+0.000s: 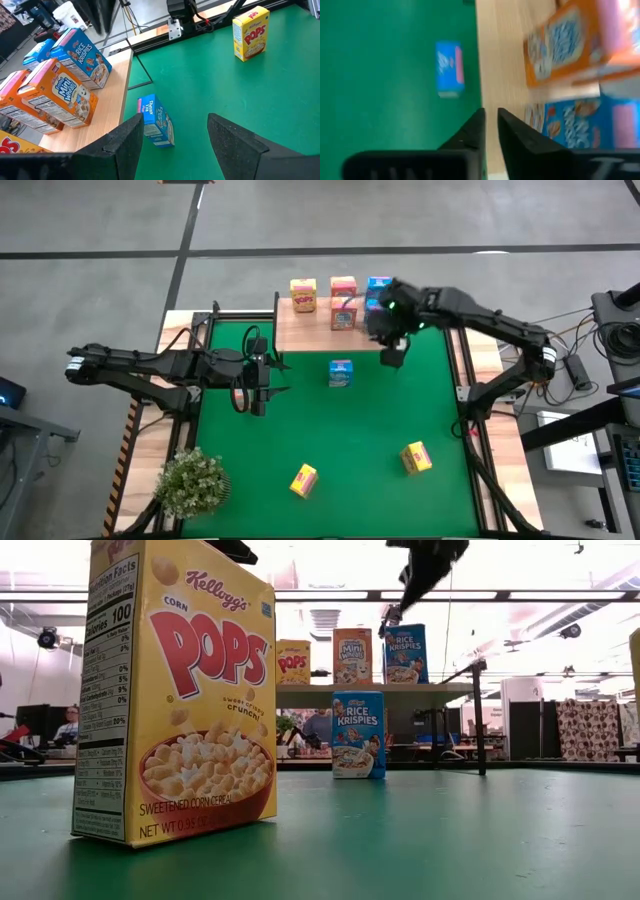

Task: Stack cereal on shelf
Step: Put the left blue cereal box on the shelf aligned with the other blue cereal box

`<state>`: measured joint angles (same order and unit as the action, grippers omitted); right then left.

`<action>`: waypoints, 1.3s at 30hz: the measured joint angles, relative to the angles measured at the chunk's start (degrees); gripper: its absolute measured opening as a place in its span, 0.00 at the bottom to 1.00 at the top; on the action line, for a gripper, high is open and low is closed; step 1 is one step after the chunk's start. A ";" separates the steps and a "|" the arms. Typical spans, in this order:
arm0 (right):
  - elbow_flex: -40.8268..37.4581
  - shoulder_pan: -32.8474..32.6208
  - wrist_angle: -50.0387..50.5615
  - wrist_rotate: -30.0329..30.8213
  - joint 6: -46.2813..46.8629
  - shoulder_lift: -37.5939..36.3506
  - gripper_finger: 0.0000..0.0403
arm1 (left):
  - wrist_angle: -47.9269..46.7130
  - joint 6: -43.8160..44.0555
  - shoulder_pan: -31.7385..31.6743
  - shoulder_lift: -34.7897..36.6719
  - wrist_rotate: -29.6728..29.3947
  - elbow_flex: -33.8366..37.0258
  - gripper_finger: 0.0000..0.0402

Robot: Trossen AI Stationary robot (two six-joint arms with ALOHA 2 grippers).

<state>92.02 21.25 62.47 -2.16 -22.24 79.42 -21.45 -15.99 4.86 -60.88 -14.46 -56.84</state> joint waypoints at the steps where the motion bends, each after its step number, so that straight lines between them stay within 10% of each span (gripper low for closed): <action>1: -1.84 -0.62 -0.43 2.71 0.22 0.00 0.07 | 0.00 0.00 0.00 -0.01 0.00 0.00 0.51; 11: -13.47 -1.76 -7.20 23.17 0.65 -1.01 0.02 | -0.02 0.00 0.00 -0.01 0.00 0.00 0.51; 39: -13.54 1.43 -9.09 22.30 -0.14 -1.03 0.02 | -0.02 0.00 0.00 -0.01 0.02 0.00 0.51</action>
<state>78.48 22.68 53.38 20.13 -22.39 78.39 -21.47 -15.99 4.86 -60.88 -14.44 -56.84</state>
